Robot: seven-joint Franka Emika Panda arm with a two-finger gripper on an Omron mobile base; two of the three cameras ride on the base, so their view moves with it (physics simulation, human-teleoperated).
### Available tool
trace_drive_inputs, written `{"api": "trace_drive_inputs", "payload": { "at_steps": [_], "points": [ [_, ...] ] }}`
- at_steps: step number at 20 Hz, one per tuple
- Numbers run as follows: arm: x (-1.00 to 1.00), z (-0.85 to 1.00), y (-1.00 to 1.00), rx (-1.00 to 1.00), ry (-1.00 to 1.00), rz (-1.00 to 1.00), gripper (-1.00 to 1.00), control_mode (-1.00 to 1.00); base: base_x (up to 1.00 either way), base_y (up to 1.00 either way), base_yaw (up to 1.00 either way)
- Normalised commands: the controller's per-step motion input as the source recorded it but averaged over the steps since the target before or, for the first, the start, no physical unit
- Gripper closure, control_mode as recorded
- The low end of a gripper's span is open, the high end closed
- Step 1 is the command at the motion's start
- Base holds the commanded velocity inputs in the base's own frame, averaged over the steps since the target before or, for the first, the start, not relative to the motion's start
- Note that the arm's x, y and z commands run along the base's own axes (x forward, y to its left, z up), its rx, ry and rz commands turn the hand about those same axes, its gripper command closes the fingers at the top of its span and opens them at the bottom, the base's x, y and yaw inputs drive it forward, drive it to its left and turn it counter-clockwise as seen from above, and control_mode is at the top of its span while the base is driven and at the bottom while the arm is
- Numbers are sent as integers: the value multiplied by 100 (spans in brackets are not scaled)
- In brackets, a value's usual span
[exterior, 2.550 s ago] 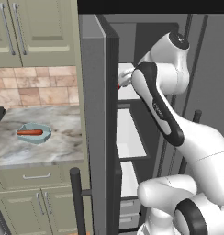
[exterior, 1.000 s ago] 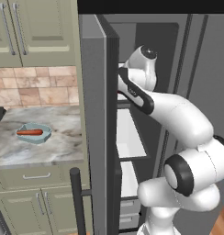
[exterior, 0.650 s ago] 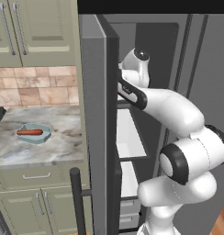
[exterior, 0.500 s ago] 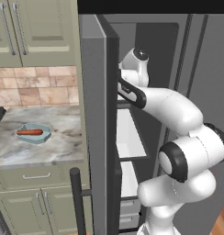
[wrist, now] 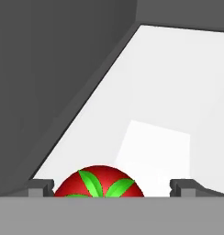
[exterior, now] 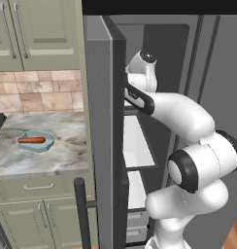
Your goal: Take the tomato and carrot out of the freezer and place them in the tupperware container on the counter. Then put the tupperware containing the vegetables back in the freezer.
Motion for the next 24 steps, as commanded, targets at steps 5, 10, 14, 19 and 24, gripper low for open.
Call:
{"api": "trace_drive_inputs", "payload": {
  "at_steps": [5,10,14,19,24],
  "points": [
    [0,-20,0,0,3,-3,-100,-100,0,0,0],
    [0,-21,0,0,4,-3,100,-100,0,0,0],
    [0,-24,0,0,3,-2,100,-100,0,0,0],
    [-23,-14,0,0,1,-2,100,-100,0,0,0],
    [-92,1,-1,0,-8,-2,100,-100,0,0,0]
  ]
}}
